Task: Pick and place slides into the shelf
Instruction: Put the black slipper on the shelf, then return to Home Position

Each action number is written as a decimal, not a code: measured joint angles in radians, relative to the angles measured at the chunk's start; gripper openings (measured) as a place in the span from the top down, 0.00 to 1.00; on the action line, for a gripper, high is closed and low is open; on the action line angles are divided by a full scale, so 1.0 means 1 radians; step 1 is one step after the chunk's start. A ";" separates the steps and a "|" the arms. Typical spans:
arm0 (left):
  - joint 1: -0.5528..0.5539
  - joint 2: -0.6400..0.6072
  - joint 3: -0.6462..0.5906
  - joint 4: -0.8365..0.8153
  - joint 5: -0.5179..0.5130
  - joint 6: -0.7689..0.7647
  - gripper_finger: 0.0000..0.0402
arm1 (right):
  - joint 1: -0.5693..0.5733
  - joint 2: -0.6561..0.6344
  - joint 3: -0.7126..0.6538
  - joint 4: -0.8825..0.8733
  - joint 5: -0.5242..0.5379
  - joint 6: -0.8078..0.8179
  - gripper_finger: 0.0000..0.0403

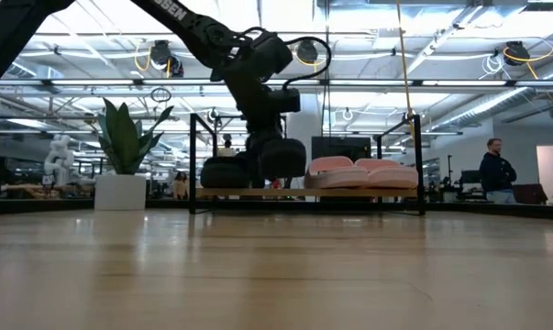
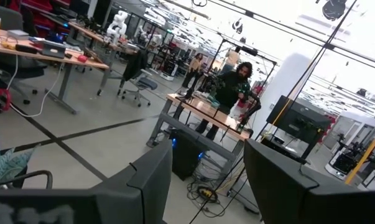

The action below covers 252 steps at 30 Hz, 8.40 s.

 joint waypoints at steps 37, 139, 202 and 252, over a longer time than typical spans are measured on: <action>0.012 0.016 -0.112 0.144 0.003 -0.019 0.91 | 0.000 0.000 -0.016 0.004 -0.052 0.051 0.53; -0.023 0.017 0.018 -0.091 -0.152 -0.095 0.28 | 0.000 0.000 -0.016 0.004 -0.051 0.034 0.53; -0.488 -0.663 0.019 -0.698 -0.289 -0.739 0.28 | 0.014 -0.010 -0.016 0.184 0.191 -0.242 0.53; -0.853 -1.391 -0.760 -0.369 -0.517 -1.224 0.28 | 0.085 -0.815 -1.253 0.350 -0.549 0.867 0.53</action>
